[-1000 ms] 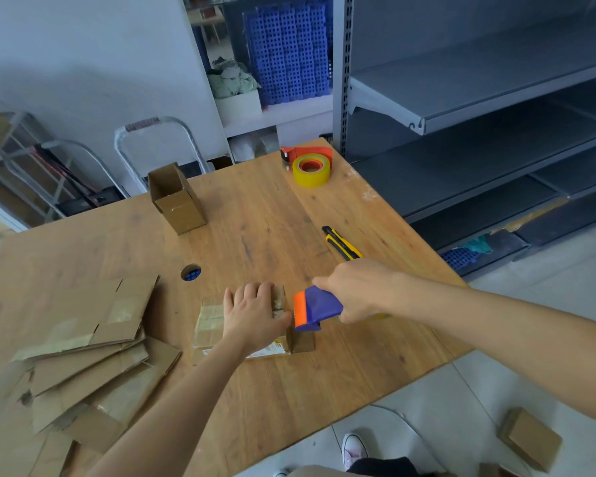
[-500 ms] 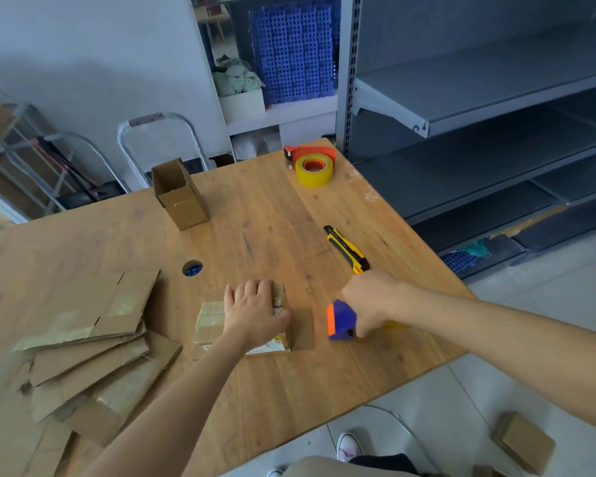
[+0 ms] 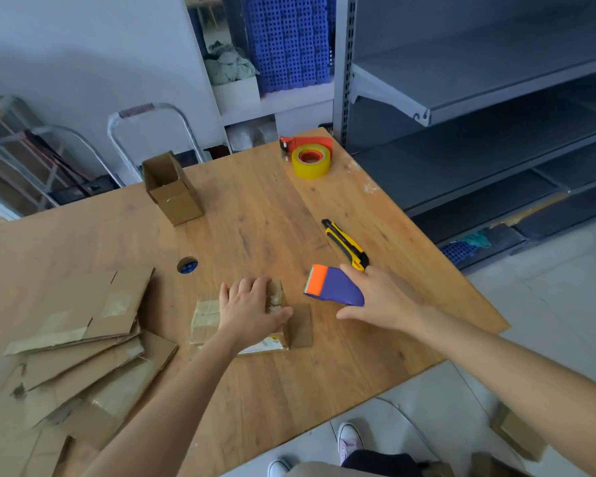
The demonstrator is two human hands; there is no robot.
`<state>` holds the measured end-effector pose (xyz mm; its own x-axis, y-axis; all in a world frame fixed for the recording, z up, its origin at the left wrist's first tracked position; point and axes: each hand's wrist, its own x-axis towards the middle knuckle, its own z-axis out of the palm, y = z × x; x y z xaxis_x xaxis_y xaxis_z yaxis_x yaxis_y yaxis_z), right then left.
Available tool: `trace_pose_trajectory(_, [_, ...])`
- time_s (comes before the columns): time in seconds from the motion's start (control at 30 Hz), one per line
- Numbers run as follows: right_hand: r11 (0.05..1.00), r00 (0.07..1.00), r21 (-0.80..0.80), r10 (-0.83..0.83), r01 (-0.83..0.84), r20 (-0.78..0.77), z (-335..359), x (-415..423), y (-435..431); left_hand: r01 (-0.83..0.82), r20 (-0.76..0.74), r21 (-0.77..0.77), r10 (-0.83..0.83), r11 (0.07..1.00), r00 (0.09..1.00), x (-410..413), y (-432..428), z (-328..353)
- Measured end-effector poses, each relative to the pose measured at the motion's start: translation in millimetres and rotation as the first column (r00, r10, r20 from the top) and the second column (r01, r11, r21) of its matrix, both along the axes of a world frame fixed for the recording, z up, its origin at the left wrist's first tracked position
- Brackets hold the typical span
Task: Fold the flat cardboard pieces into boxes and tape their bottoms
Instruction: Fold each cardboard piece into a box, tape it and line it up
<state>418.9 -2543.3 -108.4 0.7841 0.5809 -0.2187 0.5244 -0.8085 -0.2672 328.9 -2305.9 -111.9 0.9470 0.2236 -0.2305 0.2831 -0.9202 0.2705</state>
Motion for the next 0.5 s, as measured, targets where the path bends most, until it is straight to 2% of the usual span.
trace_pose_trajectory(0.07, [1.000, 0.985, -0.013, 0.018, -0.016, 0.169, -6, -11, 2, 0.001, -0.001, 0.000, -0.001, 1.000, 1.000, -2, 0, 1])
trace_pose_trajectory(0.17, [0.999, 0.938, 0.026, 0.036, -0.048, 0.344, -17, -20, 3, -0.018, -0.012, -0.046, 0.017, 0.999, 1.000, -2, 0, 4])
trace_pose_trajectory(0.23, [0.997, 0.921, 0.054, 0.028, -0.053, 0.388, -21, -23, 4, -0.062, -0.029, -0.119, 0.059, 0.991, 0.998, 0, 2, 9])
trace_pose_trajectory(0.27, [0.996, 0.937, 0.073, 0.016, -0.044, 0.349, -21, -23, 4, -0.070, -0.042, -0.132, 0.065, 0.989, 0.997, 1, 3, 10])
trace_pose_trajectory(0.33, [0.988, 0.980, 0.151, -0.053, 0.024, 0.190, -17, -21, 4, -0.053, -0.050, -0.095, 0.048, 0.994, 0.998, 2, 2, 9])
trace_pose_trajectory(0.4, [0.932, 0.981, 0.304, -0.187, 0.195, -0.055, -11, -15, 3, -0.059, -0.038, -0.067, 0.056, 0.996, 0.998, 2, 0, 8])
trace_pose_trajectory(0.43, [0.868, 0.941, 0.379, -0.246, 0.321, -0.234, -8, -11, 1, -0.066, -0.035, -0.063, 0.064, 0.996, 0.997, 3, -1, 7])
trace_pose_trajectory(0.5, [0.687, 0.739, 0.415, -0.267, 0.596, -0.618, -5, -7, -3, -0.076, -0.035, -0.046, 0.075, 0.996, 0.997, 4, -4, 7])
